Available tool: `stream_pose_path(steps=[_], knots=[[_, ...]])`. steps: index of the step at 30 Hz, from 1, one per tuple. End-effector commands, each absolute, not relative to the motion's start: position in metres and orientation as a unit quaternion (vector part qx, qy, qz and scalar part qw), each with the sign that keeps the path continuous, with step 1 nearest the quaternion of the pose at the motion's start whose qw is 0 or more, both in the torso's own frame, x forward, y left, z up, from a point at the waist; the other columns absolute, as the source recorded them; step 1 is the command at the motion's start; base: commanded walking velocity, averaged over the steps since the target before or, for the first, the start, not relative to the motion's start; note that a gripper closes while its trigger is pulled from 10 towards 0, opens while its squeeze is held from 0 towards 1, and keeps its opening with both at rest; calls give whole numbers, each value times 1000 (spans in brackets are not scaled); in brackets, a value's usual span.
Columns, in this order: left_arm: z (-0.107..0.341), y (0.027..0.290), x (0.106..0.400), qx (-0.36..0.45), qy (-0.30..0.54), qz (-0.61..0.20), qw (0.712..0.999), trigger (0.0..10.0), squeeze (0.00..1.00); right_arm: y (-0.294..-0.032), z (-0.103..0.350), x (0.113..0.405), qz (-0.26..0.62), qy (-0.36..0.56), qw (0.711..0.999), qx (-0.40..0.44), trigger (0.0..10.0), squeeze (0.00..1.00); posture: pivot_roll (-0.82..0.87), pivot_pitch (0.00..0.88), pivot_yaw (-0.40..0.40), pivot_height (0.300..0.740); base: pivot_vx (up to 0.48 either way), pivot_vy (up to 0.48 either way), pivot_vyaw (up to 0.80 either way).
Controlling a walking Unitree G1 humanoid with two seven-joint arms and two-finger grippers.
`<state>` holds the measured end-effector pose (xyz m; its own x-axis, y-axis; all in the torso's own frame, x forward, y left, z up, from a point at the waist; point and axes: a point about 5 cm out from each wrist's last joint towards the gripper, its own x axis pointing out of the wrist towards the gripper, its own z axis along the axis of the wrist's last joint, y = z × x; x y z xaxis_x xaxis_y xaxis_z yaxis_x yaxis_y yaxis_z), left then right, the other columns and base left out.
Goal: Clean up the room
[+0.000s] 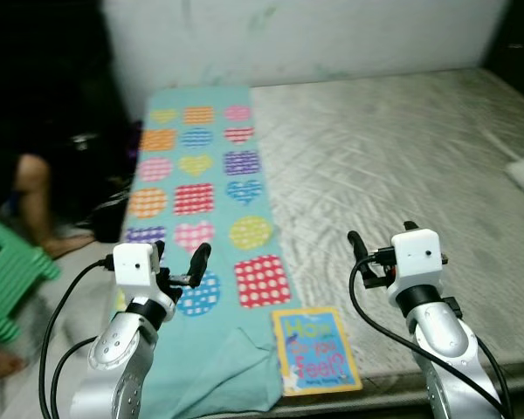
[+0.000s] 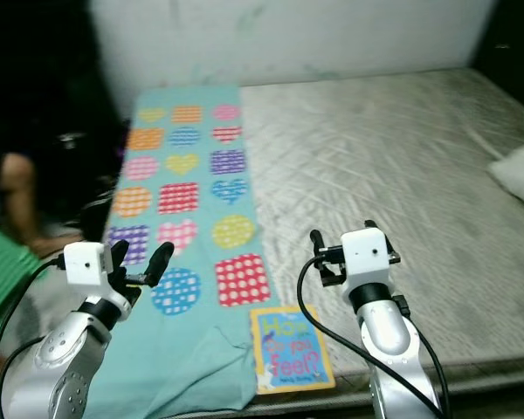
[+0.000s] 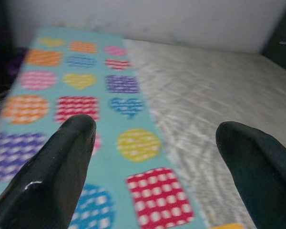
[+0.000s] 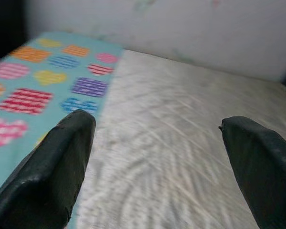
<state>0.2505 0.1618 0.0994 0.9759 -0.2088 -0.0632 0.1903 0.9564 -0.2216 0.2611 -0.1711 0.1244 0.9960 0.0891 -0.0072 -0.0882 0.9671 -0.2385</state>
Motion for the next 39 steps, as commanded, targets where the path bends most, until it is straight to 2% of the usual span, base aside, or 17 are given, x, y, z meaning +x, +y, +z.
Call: stream_pose_path(steps=[1, 13, 39], knots=[[102, 162, 251, -106, 40, -101, 988, 10000, 0, -171, 126, 261, 44, -4, 991, -122, 10000, 0, -220, 91, 69, 740, 0, 0, 0], [103, 161, 252, -106, 39, -99, 989, 10000, 0, -166, 125, 261, 57, -8, 991, -121, 10000, 0, -211, 93, 67, 740, 0, -386, 0], [98, 165, 253, -121, 54, -71, 989, 10000, 0, -164, 121, 260, 72, 7, 991, -114, 10000, 0, -215, 95, 64, 740, 0, 0, 0]])
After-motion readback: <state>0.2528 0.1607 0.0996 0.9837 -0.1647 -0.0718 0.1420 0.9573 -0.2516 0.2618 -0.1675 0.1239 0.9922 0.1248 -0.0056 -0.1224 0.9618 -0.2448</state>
